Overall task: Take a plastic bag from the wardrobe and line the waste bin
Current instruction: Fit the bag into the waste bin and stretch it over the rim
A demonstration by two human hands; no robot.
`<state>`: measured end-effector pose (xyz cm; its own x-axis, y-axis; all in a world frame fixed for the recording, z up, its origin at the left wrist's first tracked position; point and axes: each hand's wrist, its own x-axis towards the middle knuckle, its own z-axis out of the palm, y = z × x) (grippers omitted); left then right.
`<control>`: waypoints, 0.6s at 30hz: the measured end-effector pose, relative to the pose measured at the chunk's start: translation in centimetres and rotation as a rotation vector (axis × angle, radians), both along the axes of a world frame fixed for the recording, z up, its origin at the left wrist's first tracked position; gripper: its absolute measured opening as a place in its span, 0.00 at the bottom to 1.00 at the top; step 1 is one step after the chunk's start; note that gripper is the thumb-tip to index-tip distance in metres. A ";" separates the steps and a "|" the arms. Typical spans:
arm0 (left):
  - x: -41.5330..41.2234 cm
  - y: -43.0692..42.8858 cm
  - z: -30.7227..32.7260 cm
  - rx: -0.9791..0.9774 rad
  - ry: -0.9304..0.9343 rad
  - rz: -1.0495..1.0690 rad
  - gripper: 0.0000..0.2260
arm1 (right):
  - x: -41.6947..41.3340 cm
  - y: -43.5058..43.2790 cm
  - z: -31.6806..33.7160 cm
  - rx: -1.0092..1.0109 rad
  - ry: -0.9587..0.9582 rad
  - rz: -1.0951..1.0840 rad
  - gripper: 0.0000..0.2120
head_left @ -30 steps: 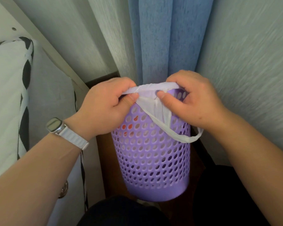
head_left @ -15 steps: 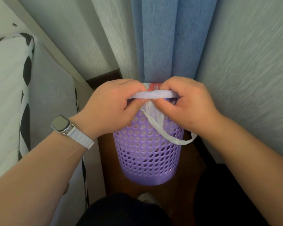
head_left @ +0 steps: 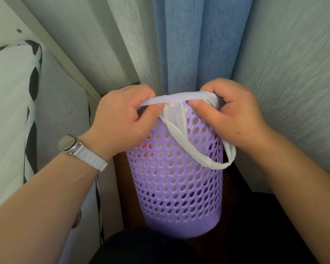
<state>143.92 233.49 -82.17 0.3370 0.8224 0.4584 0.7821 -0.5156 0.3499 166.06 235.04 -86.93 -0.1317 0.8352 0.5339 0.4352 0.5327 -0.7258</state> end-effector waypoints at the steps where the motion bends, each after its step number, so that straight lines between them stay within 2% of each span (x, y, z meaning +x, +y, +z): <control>1: -0.1 0.0 0.1 -0.010 -0.011 -0.015 0.13 | -0.1 -0.1 0.0 0.005 0.005 -0.010 0.13; 7: 0.4 -0.3 0.9 -0.068 -0.006 -0.192 0.16 | -1.1 -0.7 -0.2 0.029 -0.033 -0.056 0.13; 14: 0.3 0.2 0.3 0.009 0.139 -0.142 0.16 | -1.8 -1.1 -0.1 -0.011 -0.045 -0.065 0.13; 18: -0.1 0.2 0.0 -0.011 0.146 -0.103 0.15 | -1.0 -0.7 0.5 0.003 -0.127 0.084 0.13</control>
